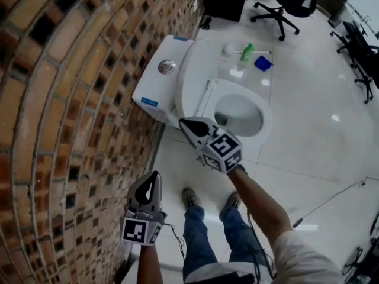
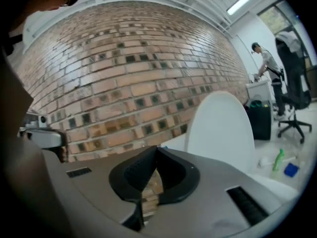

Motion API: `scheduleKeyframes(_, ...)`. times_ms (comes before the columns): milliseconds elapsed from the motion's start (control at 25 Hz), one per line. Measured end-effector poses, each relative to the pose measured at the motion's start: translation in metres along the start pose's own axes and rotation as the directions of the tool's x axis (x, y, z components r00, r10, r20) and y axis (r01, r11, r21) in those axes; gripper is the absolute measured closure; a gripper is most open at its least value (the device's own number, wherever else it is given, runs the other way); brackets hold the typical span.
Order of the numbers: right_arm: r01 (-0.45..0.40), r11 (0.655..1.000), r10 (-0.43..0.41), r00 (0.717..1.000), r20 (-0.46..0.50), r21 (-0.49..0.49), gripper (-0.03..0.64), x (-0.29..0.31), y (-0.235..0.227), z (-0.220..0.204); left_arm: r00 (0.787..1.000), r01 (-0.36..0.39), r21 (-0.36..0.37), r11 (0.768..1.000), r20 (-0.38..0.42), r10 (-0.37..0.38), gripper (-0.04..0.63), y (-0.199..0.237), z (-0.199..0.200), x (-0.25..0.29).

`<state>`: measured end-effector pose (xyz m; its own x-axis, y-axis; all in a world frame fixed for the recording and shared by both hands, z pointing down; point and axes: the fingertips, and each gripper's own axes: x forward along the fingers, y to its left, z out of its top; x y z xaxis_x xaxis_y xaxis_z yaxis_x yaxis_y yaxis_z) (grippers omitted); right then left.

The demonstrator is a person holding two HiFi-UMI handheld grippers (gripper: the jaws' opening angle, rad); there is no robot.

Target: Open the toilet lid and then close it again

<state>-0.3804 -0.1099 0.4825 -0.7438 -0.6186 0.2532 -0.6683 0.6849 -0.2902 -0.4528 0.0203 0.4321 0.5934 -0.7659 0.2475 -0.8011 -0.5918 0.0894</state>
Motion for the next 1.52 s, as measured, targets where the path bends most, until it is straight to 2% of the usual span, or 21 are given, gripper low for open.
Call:
scheduleKeyframes(120, -0.100, 0.985, 0.104, 0.994, 0.024, -0.139, 0.627, -0.052, 0.032, 0.050, 0.999, 0.034, -0.001, 0.999, 0.026, -0.034, 0.600, -0.015, 0.040, 0.002)
scheduleKeyframes(240, -0.131, 0.960, 0.153, 0.986, 0.073, -0.246, 0.627, -0.109, 0.056, 0.094, 0.994, 0.081, 0.045, 0.996, 0.075, -0.084, 0.600, -0.036, 0.091, 0.004)
scheduleKeyframes(400, -0.088, 0.942, 0.116, 0.991, 0.067, -0.325, 0.627, -0.186, 0.072, 0.124, 0.983, 0.142, 0.089, 0.986, 0.104, -0.151, 0.600, -0.069, 0.146, 0.003)
scheduleKeyframes(520, -0.040, 0.951, 0.068, 0.994, 0.081, -0.307, 0.627, -0.233, 0.075, 0.134, 0.975, 0.170, 0.109, 0.979, 0.125, -0.184, 0.600, -0.091, 0.170, 0.002)
scheduleKeyframes(680, 0.026, 0.970, -0.001, 0.995, 0.103, -0.243, 0.627, -0.274, 0.080, 0.127, 0.972, 0.197, 0.116, 0.974, 0.104, -0.209, 0.600, -0.116, 0.176, -0.008)
scheduleKeyframes(800, 0.056, 0.974, -0.044, 0.997, 0.062, -0.217, 0.627, -0.290, 0.087, 0.111, 0.972, 0.212, 0.109, 0.971, 0.081, -0.221, 0.600, -0.132, 0.169, -0.013)
scheduleKeyframes(1000, 0.061, 0.967, -0.043, 0.996, 0.077, -0.247, 0.627, -0.294, 0.096, 0.098, 0.967, 0.244, 0.113, 0.963, 0.048, -0.250, 0.600, -0.155, 0.160, -0.013)
scheduleKeyframes(1200, 0.060, 0.967, -0.040, 0.996, 0.084, -0.247, 0.627, -0.294, 0.097, 0.103, 0.963, 0.254, 0.138, 0.957, 0.060, -0.264, 0.600, -0.159, 0.160, -0.011)
scheduleKeyframes(1440, 0.070, 0.968, -0.050, 0.995, 0.085, -0.240, 0.627, -0.292, 0.092, 0.103, 0.969, 0.239, 0.131, 0.962, 0.029, -0.245, 0.601, -0.157, 0.156, -0.008)
scheduleKeyframes(1520, 0.071, 0.969, -0.053, 0.995, 0.081, -0.235, 0.627, -0.289, 0.089, 0.101, 0.971, 0.227, 0.125, 0.966, 0.043, -0.234, 0.601, -0.152, 0.155, -0.005)
